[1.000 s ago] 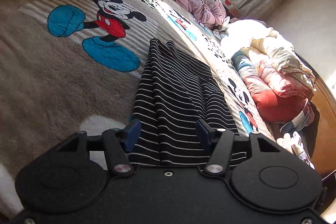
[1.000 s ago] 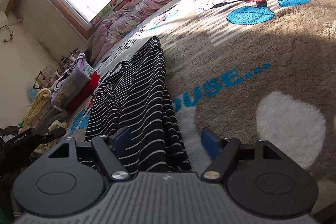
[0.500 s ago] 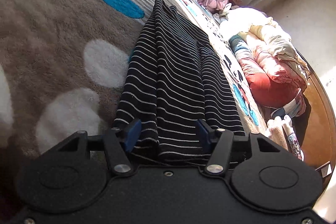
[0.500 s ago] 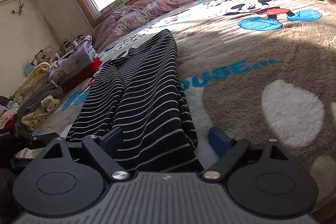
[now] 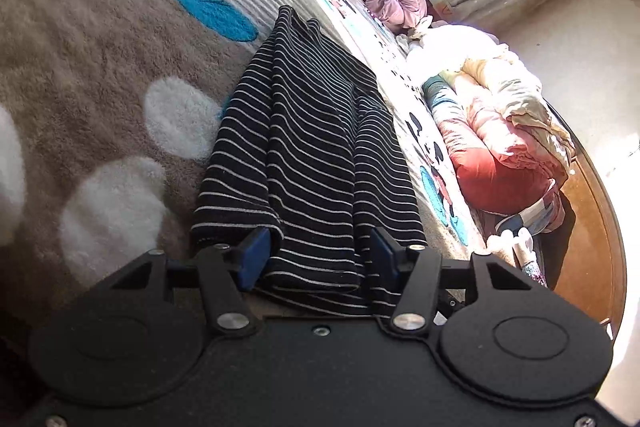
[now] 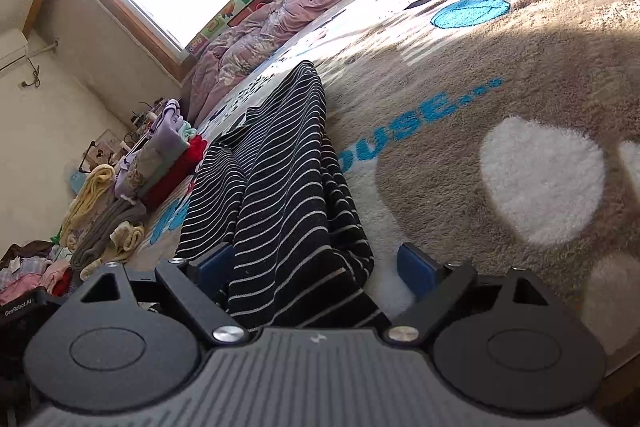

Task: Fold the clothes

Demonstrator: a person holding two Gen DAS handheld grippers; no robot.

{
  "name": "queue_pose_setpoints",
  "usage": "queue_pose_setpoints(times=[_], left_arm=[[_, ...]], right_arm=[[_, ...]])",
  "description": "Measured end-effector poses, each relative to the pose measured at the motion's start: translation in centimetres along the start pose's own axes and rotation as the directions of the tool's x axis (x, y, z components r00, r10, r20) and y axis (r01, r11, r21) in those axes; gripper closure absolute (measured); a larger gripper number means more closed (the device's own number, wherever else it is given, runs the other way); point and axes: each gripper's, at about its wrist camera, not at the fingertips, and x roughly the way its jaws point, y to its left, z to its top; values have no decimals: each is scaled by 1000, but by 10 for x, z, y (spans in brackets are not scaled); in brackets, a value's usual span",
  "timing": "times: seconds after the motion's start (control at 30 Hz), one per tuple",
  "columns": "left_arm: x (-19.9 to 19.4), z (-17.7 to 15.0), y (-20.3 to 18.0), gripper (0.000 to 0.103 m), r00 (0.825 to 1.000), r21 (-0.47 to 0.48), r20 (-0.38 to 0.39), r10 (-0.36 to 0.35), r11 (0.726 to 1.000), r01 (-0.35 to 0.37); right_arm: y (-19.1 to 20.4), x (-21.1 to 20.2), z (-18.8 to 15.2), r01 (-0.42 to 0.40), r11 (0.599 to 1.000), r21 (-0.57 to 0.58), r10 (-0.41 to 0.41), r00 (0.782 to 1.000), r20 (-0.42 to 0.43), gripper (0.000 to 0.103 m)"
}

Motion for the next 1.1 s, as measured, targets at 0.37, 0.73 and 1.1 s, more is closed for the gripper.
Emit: queue_pose_setpoints(times=[0.37,0.73,1.1], left_arm=[[3,-2,0,59,999,32,4,53,998,-53],[26,-1,14,55,993,17,-46,104,994,-104],[23,-23,-6,62,989,85,-92,118,990,-110]], right_arm=[[5,7,0,-13,998,-55,11,999,-34,1],[3,5,-4,-26,997,-69,25,1000,-17,0],[4,6,-3,-29,996,-88,27,999,-24,0]])
